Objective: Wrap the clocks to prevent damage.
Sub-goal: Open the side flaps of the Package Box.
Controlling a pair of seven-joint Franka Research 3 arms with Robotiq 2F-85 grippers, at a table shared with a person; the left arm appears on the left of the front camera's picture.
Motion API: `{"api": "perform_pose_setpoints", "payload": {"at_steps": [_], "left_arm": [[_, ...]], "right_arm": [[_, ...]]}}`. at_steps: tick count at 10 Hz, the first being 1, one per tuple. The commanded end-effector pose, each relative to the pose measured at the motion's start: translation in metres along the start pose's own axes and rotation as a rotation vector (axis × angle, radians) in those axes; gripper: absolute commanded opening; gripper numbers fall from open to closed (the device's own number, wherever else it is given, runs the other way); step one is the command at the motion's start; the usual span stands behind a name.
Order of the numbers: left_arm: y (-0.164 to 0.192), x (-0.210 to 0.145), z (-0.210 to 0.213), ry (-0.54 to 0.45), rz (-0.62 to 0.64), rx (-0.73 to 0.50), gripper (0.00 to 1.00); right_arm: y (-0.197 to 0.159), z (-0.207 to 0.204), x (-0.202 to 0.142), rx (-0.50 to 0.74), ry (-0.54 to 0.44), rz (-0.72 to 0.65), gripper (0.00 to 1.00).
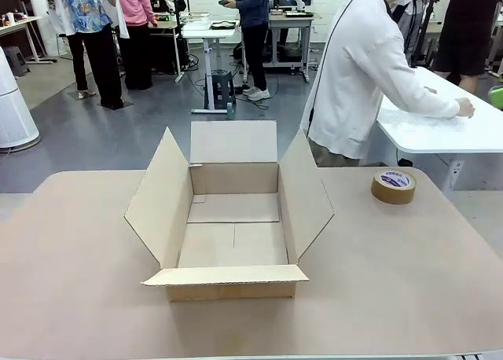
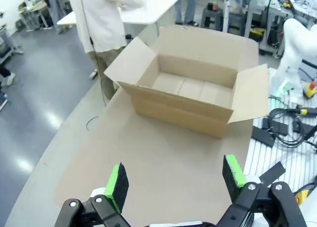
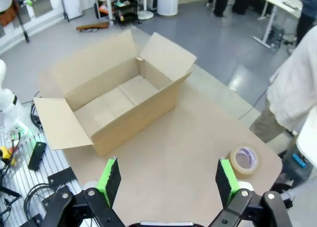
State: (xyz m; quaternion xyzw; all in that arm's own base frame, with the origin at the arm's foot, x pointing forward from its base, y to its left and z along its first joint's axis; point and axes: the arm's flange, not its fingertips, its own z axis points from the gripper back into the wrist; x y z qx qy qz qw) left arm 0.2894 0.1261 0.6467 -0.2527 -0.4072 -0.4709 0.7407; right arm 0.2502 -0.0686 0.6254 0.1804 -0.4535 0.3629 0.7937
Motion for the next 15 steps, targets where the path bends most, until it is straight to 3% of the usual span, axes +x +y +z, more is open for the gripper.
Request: {"api": "perform_pose_setpoints", "payload": {"at_steps": [1, 3, 6, 7, 15], "left_arm": [[0.013, -0.005, 0.009, -0.004, 0.005, -0.069, 1.00], [0.028, -0.008, 0.005, 0.054, 0.005, -0.128, 1.00], [0.024, -0.018, -0.001, 0.071, 0.032, -0.126, 1.00], [0.026, -0.020, -0.008, 0.072, 0.035, -0.146, 1.00], [0.024, -0.022, -0.009, 0.088, 0.057, -0.140, 1.00]], "right_arm": [[-0.001, -0.002, -0.016, -0.014, -0.013, -0.032, 1.00], [0.000, 0.008, -0.016, 0.062, 0.029, -0.043, 1.00], [0.002, 0.006, -0.011, 0.043, 0.117, -0.042, 1.00], [0.000, 0.006, -0.015, 0.045, 0.067, -0.037, 1.00], [0.001, 0.009, -0.017, 0.033, 0.091, -0.044, 1.00]]}}
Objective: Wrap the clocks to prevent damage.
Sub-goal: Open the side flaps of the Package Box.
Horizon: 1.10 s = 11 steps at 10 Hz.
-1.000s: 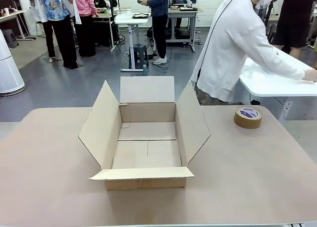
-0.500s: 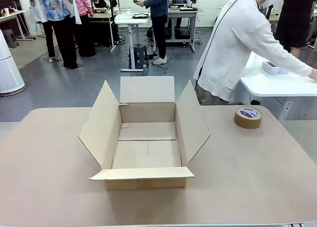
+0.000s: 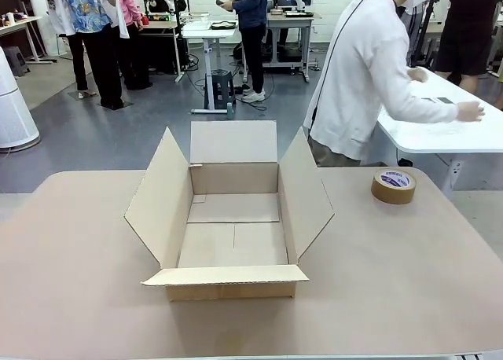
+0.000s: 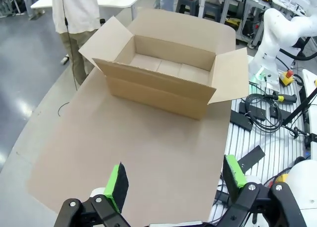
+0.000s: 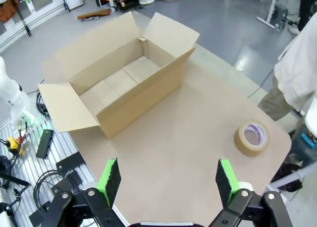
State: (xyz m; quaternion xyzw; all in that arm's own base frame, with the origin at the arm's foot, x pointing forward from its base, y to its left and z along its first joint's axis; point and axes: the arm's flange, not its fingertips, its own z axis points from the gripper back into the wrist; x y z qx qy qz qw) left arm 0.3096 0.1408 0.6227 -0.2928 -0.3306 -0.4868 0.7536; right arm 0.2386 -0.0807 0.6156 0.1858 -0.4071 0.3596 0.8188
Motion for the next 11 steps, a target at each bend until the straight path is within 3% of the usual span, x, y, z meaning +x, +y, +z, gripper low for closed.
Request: {"api": "perform_pose_setpoints", "payload": {"at_steps": [1, 2, 3, 4, 6, 7, 8, 9, 11], "left_arm": [[0.009, 0.009, 0.008, -0.006, -0.069, -0.042, 1.00], [0.004, 0.004, 0.011, -0.031, -0.105, -0.075, 0.45], [-0.008, -0.008, 0.011, -0.055, -0.106, -0.076, 0.43], [-0.010, -0.007, 0.014, -0.063, -0.115, -0.080, 0.00], [-0.002, 0.010, 0.020, -0.041, -0.129, -0.089, 0.00], [-0.012, 0.000, 0.018, -0.051, -0.122, -0.081, 0.17], [-0.014, -0.003, 0.017, -0.046, -0.119, -0.085, 0.08], [-0.008, 0.005, 0.018, -0.026, -0.120, -0.090, 0.00], [-0.006, 0.005, 0.018, 0.001, -0.109, -0.077, 0.00]], "right_arm": [[0.001, 0.000, 0.002, 0.002, -0.028, 0.050, 1.00], [0.000, 0.004, -0.001, 0.024, -0.025, 0.103, 0.44], [0.000, 0.007, -0.005, 0.042, -0.014, 0.124, 0.42], [0.000, 0.006, -0.004, 0.048, -0.006, 0.122, 0.00], [0.000, 0.004, 0.002, 0.040, -0.011, 0.101, 0.00], [-0.001, 0.005, -0.001, 0.047, 0.002, 0.102, 0.14], [-0.001, 0.006, -0.002, 0.050, 0.008, 0.103, 0.04], [-0.001, 0.005, 0.000, 0.046, 0.005, 0.095, 0.00], [-0.001, 0.005, 0.002, 0.043, 0.021, 0.095, 0.00]]}}
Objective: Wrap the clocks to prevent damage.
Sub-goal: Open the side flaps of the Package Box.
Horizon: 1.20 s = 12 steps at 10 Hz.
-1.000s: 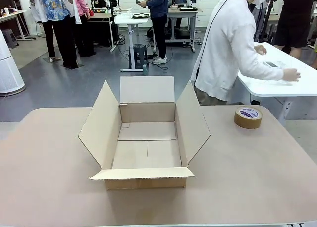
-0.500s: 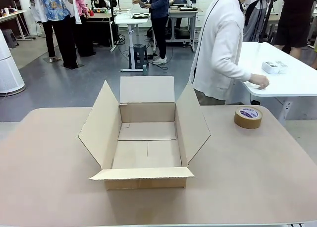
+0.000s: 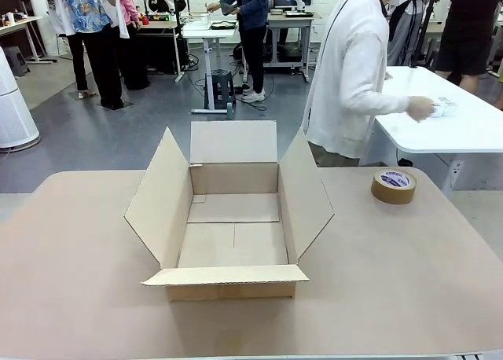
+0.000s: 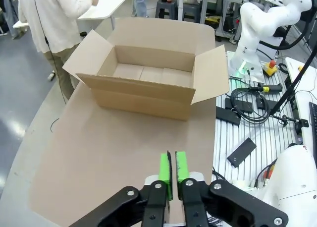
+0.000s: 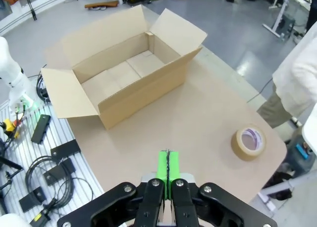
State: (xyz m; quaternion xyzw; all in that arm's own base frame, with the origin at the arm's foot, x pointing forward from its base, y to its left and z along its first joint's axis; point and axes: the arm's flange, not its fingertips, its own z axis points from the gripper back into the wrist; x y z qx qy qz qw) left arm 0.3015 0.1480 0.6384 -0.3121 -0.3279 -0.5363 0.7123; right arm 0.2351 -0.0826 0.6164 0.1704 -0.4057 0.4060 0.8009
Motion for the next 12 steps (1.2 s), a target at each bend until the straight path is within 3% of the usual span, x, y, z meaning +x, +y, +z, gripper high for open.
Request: {"api": "perform_pose_setpoints", "payload": {"at_steps": [1, 3, 5, 7, 9, 11, 12], "left_arm": [[-0.003, -0.005, -0.001, 0.028, 0.003, 0.026, 0.00], [0.006, 0.007, 0.001, 0.074, 0.013, 0.038, 0.00], [0.000, 0.020, -0.007, 0.146, 0.109, 0.083, 0.00], [0.010, 0.092, -0.020, 0.330, 0.207, 0.158, 0.00], [0.018, 0.170, -0.052, 0.488, 0.298, 0.184, 0.00], [0.030, 0.237, -0.095, 0.645, 0.424, 0.244, 0.00], [0.038, 0.262, -0.133, 0.708, 0.553, 0.341, 0.00]], "right_arm": [[-0.002, 0.002, 0.002, 0.025, 0.019, -0.002, 0.00], [-0.003, 0.001, 0.004, 0.020, 0.029, -0.024, 0.00], [-0.001, -0.001, 0.015, -0.010, 0.075, -0.117, 0.00], [0.011, -0.019, 0.072, -0.079, 0.163, -0.241, 0.00], [0.038, -0.061, 0.140, -0.115, 0.310, -0.283, 0.00], [0.064, -0.102, 0.203, -0.166, 0.380, -0.374, 0.00], [0.075, -0.131, 0.232, -0.226, 0.420, -0.459, 0.00]]}}
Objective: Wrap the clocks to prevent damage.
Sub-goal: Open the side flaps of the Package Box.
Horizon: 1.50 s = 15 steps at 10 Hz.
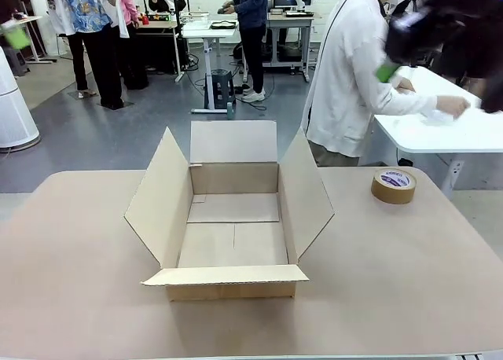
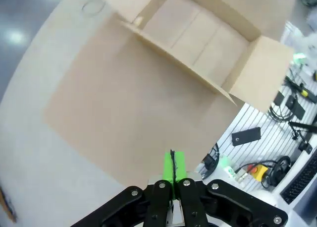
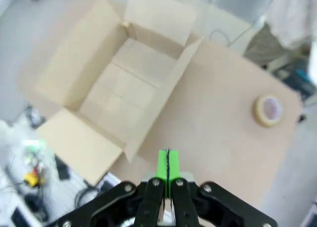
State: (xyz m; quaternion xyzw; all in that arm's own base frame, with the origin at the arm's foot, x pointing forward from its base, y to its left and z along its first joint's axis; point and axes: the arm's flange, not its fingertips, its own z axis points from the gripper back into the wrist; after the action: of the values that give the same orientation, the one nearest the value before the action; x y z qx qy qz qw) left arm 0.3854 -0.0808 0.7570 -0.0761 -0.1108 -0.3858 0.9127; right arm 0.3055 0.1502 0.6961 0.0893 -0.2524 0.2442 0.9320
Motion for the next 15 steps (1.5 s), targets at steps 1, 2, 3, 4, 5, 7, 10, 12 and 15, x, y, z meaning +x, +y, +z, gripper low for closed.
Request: {"api": "perform_pose_setpoints", "payload": {"at_steps": [1, 2, 3, 4, 5, 7, 10, 12, 15], "left_arm": [[-0.007, 0.053, -0.021, 0.114, 0.208, 0.032, 0.00], [-0.017, 0.066, -0.051, 0.112, 0.275, 0.050, 0.00], [-0.018, 0.078, -0.078, 0.106, 0.323, 0.058, 0.00], [-0.017, 0.086, -0.099, 0.085, 0.360, 0.065, 0.00], [-0.017, 0.084, -0.120, 0.069, 0.378, 0.053, 0.00], [-0.018, 0.079, -0.146, 0.036, 0.381, 0.048, 0.00], [-0.009, 0.094, -0.141, 0.073, 0.376, 0.048, 0.00], [-0.009, 0.094, -0.141, 0.073, 0.376, 0.048, 0.00], [-0.009, 0.093, -0.144, 0.058, 0.359, 0.036, 0.01]], "right_arm": [[0.021, -0.012, 0.041, -0.082, 0.087, -0.165, 0.00], [0.033, -0.029, 0.048, -0.086, 0.092, -0.207, 0.00], [0.035, -0.047, 0.057, -0.102, 0.092, -0.273, 0.00], [0.031, -0.067, 0.063, -0.117, 0.113, -0.315, 0.00], [0.025, -0.090, 0.064, -0.147, 0.144, -0.351, 0.00], [0.013, -0.116, 0.061, -0.119, 0.191, -0.371, 0.00], [0.020, -0.095, 0.059, -0.120, 0.164, -0.333, 0.00], [0.020, -0.095, 0.059, -0.120, 0.164, -0.333, 0.00], [0.022, -0.094, 0.061, -0.117, 0.159, -0.335, 0.01]]}}
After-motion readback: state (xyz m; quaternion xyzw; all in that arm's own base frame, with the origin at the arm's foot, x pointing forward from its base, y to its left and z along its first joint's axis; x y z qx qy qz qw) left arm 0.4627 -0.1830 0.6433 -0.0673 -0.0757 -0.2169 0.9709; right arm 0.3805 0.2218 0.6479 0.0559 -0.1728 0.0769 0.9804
